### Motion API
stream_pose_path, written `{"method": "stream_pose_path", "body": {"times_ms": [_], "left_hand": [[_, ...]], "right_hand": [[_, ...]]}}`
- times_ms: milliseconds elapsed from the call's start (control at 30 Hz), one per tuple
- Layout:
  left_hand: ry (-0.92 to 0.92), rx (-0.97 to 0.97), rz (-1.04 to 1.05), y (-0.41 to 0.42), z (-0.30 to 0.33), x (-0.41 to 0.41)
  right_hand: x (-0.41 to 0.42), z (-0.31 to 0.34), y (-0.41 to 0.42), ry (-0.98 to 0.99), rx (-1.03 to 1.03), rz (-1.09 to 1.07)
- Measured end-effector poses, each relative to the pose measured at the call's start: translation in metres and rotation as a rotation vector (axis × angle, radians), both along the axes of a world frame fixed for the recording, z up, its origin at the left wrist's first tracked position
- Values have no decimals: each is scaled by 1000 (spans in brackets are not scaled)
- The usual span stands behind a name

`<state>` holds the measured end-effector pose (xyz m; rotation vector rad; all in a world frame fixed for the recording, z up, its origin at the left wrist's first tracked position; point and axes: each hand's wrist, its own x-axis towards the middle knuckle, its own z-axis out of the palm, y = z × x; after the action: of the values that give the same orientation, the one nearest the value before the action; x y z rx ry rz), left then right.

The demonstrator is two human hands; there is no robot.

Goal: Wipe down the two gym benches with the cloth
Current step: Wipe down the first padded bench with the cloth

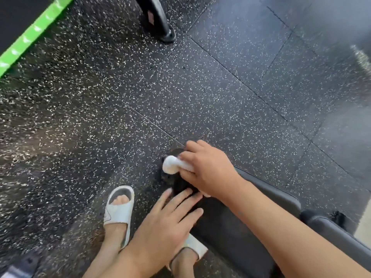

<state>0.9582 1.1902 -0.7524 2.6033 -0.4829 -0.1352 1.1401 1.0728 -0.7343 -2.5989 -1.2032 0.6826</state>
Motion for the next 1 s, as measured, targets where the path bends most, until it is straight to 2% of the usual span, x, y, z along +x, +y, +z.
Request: {"method": "stream_pose_path", "body": {"times_ms": [133, 167, 233, 367, 567, 633, 767, 800, 900, 1000], "left_hand": [[16, 7, 45, 21, 7, -13], [11, 1, 71, 23, 8, -16], [16, -14, 116, 28, 6, -22], [99, -85, 199, 45, -4, -42], [149, -143, 280, 76, -15, -59], [137, -139, 294, 80, -13, -56], [119, -150, 303, 72, -7, -44], [115, -155, 303, 69, -5, -39], [87, -170, 296, 64, -1, -24], [73, -167, 285, 67, 3, -10]], "right_hand": [[13, 2, -32, 35, -88, -391], [11, 2, -31, 7, -98, -405], [0, 3, -16, -85, -114, -258], [-30, 0, 30, -149, -87, 121], [-72, 9, 24, -85, -71, 401], [-57, 9, 14, -90, -18, 339], [-10, 2, 8, -192, 7, -204], [-10, -1, 8, -205, -9, -277], [-45, -6, 6, -291, 82, -189], [-89, -8, -12, -274, 206, -71]]}}
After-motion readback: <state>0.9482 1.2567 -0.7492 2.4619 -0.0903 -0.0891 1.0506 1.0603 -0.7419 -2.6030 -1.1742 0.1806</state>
